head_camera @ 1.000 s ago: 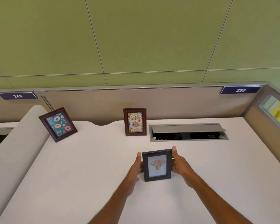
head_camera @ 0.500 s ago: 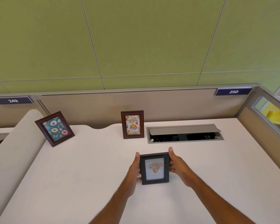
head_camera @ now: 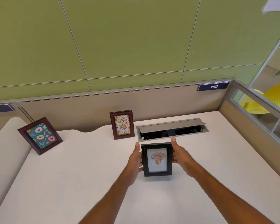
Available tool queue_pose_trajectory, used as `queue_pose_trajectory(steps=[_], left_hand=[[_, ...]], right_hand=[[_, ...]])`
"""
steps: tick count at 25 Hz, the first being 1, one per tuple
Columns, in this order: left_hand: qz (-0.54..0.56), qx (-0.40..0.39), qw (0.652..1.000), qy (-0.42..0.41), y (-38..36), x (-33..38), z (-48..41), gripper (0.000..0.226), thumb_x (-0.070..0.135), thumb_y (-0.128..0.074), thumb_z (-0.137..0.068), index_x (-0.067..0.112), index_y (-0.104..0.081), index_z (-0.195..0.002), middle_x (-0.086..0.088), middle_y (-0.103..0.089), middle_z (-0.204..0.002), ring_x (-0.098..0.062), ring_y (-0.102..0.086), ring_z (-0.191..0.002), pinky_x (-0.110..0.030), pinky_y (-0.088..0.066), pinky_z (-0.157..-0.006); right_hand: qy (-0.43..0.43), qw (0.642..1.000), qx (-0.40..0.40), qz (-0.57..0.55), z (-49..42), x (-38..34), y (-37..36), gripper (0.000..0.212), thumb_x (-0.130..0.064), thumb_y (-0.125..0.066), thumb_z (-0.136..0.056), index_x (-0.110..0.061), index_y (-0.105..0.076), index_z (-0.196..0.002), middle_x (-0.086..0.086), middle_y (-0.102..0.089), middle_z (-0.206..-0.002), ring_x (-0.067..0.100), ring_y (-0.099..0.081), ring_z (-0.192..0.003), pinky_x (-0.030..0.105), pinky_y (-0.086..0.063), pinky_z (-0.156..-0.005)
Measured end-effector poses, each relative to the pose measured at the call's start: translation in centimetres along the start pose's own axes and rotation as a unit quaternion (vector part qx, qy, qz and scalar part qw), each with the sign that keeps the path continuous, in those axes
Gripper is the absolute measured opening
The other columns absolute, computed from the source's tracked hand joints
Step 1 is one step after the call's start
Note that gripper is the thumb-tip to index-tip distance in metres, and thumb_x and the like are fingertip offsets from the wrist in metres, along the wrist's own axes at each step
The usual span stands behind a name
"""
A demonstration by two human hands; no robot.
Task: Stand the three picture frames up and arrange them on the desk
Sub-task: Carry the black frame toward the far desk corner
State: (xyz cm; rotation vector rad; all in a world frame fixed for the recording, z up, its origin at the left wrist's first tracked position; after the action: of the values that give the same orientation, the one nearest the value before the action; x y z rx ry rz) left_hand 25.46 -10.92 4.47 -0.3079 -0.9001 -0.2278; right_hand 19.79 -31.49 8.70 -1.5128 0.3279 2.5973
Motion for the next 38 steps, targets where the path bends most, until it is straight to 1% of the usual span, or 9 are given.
queue_pose_trajectory(steps=[4, 8, 13, 18, 22, 24, 30, 34, 38], left_hand=[[-0.018, -0.051, 0.998, -0.017, -4.3, 1.4, -0.1, 0.093, 0.096, -0.034, -0.076, 0.03, -0.074, -0.128, 0.0, -0.079, -0.128, -0.03, -0.065, -0.131, -0.057, -0.043, -0.119], [-0.056, -0.085, 0.994, -0.032, -9.7, 2.7, -0.9, 0.1, 0.099, -0.034, -0.081, 0.028, -0.067, -0.143, -0.004, -0.073, -0.142, -0.032, -0.061, -0.139, -0.062, -0.039, -0.124], [-0.071, -0.104, 0.991, -0.053, -17.4, 4.0, -2.6, 0.082, 0.086, -0.028, -0.097, 0.03, -0.069, -0.14, -0.002, -0.076, -0.136, -0.027, -0.065, -0.134, -0.054, -0.045, -0.119], [-0.062, -0.097, 0.991, -0.074, -25.6, 5.4, -4.9, 0.081, 0.086, -0.033, -0.096, 0.029, -0.071, -0.139, 0.0, -0.077, -0.135, -0.023, -0.067, -0.132, -0.053, -0.046, -0.12], [-0.062, -0.091, 0.989, -0.102, -32.2, 7.5, -7.2, 0.085, 0.092, -0.038, -0.088, 0.032, -0.074, -0.135, 0.002, -0.079, -0.132, -0.021, -0.069, -0.13, -0.049, -0.051, -0.115], [-0.063, -0.095, 0.988, -0.107, -35.0, 8.7, -8.8, 0.084, 0.092, -0.037, -0.089, 0.033, -0.073, -0.137, 0.002, -0.078, -0.134, -0.021, -0.069, -0.13, -0.048, -0.052, -0.113], [-0.075, -0.099, 0.988, -0.088, -41.7, 11.5, -14.7, 0.088, 0.093, -0.041, -0.088, 0.031, -0.068, -0.144, 0.0, -0.077, -0.136, -0.024, -0.069, -0.13, -0.052, -0.05, -0.118], [-0.067, -0.094, 0.99, -0.079, -44.5, 13.0, -18.8, 0.086, 0.091, -0.043, -0.09, 0.029, -0.067, -0.145, -0.003, -0.076, -0.138, -0.025, -0.069, -0.129, -0.05, -0.053, -0.112], [-0.057, -0.078, 0.993, -0.065, -45.9, 14.1, -23.1, 0.106, 0.097, -0.04, -0.079, 0.022, -0.061, -0.151, -0.008, -0.07, -0.146, -0.032, -0.063, -0.137, -0.057, -0.043, -0.123]], right_hand=[[0.012, 0.999, 0.033, -0.014, 1.9, -0.7, 4.0, 0.076, -0.084, -0.04, -0.087, -0.029, -0.068, -0.132, 0.0, -0.077, -0.126, 0.025, -0.07, -0.122, 0.046, -0.055, -0.11], [0.022, 0.997, 0.062, -0.032, 3.0, -0.8, 9.5, 0.059, -0.077, -0.051, -0.095, -0.029, -0.077, -0.119, -0.001, -0.084, -0.112, 0.023, -0.074, -0.115, 0.041, -0.057, -0.099], [0.05, 0.992, 0.098, -0.055, 2.1, -0.6, 17.4, 0.055, -0.067, -0.057, -0.101, -0.022, -0.079, -0.124, 0.004, -0.085, -0.113, 0.028, -0.075, -0.116, 0.048, -0.058, -0.105], [0.076, 0.989, 0.101, -0.073, 0.1, -1.5, 26.0, 0.055, -0.065, -0.052, -0.104, -0.022, -0.078, -0.128, 0.007, -0.084, -0.113, 0.031, -0.074, -0.116, 0.048, -0.058, -0.102], [0.088, 0.986, 0.116, -0.078, -2.1, -3.2, 32.8, 0.055, -0.063, -0.053, -0.105, -0.018, -0.083, -0.115, 0.013, -0.084, -0.109, 0.033, -0.075, -0.11, 0.053, -0.055, -0.104], [0.092, 0.983, 0.133, -0.086, -3.3, -4.2, 35.7, 0.05, -0.06, -0.056, -0.104, -0.018, -0.083, -0.111, 0.015, -0.083, -0.109, 0.033, -0.076, -0.108, 0.054, -0.055, -0.105], [0.111, 0.977, 0.148, -0.105, -8.1, -5.8, 42.3, 0.049, -0.063, -0.054, -0.104, -0.023, -0.08, -0.115, 0.003, -0.086, -0.102, 0.028, -0.077, -0.109, 0.049, -0.055, -0.101], [0.101, 0.974, 0.16, -0.126, -12.5, -6.4, 45.1, 0.047, -0.063, -0.059, -0.101, -0.02, -0.081, -0.104, 0.005, -0.086, -0.098, 0.029, -0.079, -0.107, 0.051, -0.055, -0.104], [0.103, 0.971, 0.169, -0.138, -16.5, -7.0, 46.8, 0.041, -0.056, -0.058, -0.105, -0.022, -0.078, -0.097, 0.002, -0.085, -0.086, 0.023, -0.079, -0.094, 0.038, -0.056, -0.083]])
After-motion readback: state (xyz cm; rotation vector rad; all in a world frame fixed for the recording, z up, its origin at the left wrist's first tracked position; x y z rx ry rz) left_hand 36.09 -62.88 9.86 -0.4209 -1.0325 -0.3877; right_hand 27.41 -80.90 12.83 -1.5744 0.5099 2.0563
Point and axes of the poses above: each hand's wrist, its own z-axis away from the middle knuckle, its own y-axis out of the back of the hand, x = y × z, the point moved 4 cm from there along -z, towards the middle knuckle
